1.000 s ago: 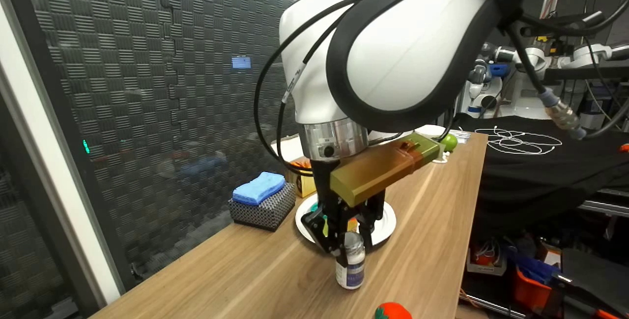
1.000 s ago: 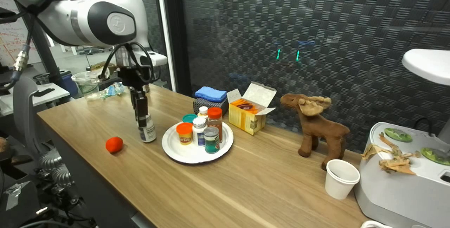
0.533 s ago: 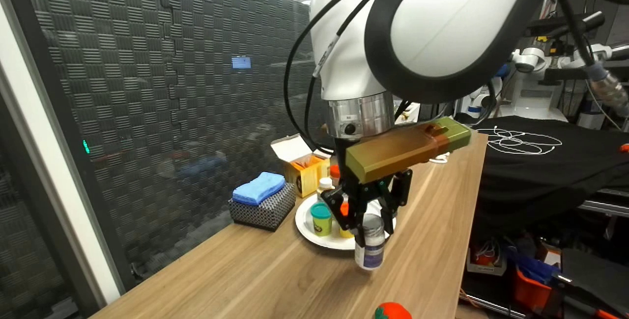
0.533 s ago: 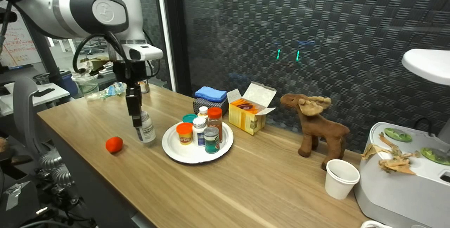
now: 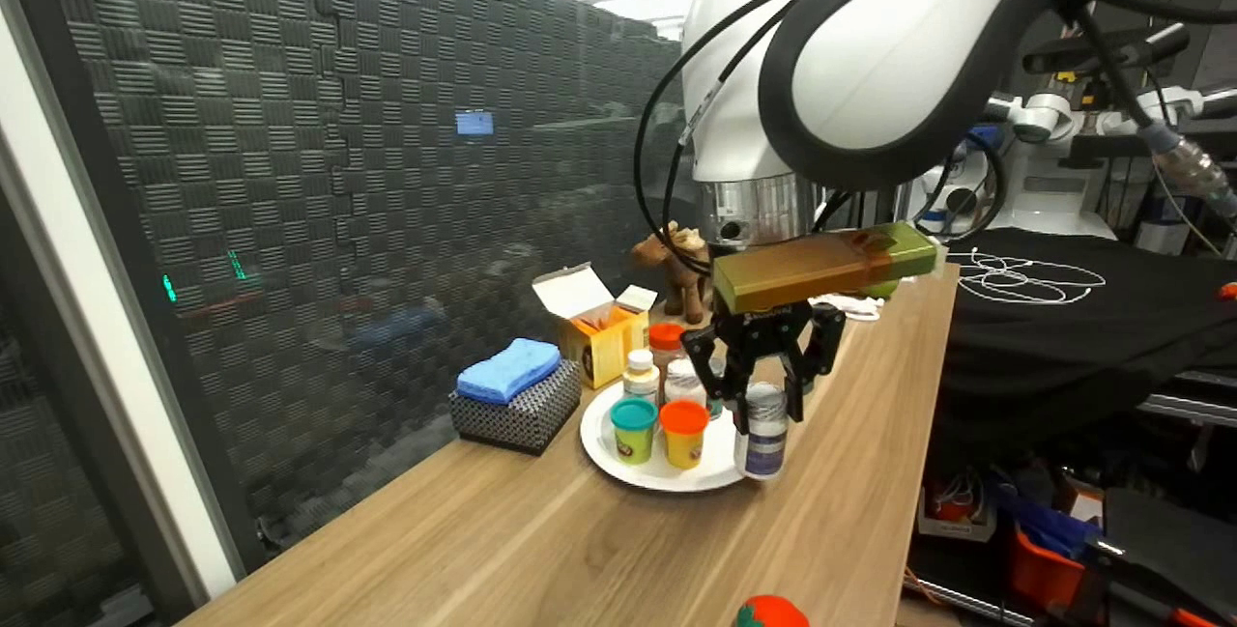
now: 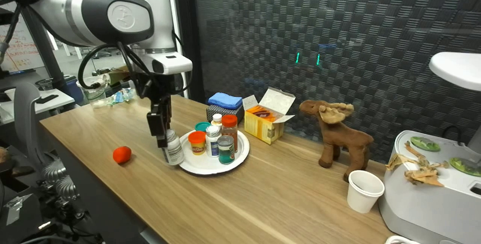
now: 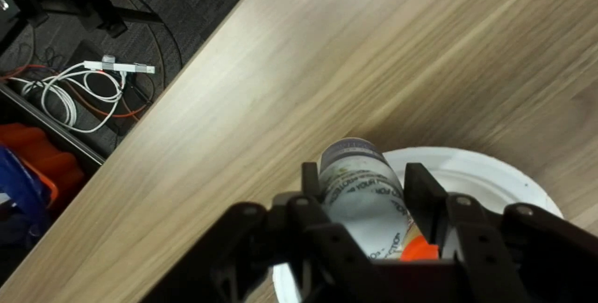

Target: Put the bottles on the red object on the plate

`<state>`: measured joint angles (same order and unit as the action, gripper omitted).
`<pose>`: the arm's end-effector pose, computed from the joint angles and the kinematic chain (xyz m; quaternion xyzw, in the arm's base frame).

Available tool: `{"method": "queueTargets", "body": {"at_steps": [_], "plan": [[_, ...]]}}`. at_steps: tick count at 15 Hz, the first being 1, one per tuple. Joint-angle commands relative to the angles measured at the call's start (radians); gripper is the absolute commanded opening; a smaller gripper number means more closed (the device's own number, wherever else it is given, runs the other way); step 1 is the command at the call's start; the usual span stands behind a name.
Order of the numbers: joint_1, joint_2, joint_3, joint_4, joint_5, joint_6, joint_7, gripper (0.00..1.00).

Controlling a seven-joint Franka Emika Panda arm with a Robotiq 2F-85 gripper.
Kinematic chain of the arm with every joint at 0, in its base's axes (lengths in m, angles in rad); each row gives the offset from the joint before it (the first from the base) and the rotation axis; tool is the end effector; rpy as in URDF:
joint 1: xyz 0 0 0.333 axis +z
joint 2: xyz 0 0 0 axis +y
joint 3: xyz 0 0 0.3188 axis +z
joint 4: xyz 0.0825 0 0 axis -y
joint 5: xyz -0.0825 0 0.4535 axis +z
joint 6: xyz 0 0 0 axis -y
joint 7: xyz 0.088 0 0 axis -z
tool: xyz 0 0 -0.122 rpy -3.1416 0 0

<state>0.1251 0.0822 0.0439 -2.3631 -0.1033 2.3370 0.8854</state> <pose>0.5297 0.0879 0.2183 0.9472 -0.3142 -0.0298 0.0560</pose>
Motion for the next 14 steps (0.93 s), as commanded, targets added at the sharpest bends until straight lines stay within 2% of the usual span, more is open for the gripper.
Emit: {"method": "queueTargets", "body": {"at_steps": [1,14], "plan": [[-0.026,0.003,-0.014,0.022,0.007,0.031,0.027,0.24],[-0.067,0.086,-0.049,0.111,0.049,0.051,0.01,0.24]]}}
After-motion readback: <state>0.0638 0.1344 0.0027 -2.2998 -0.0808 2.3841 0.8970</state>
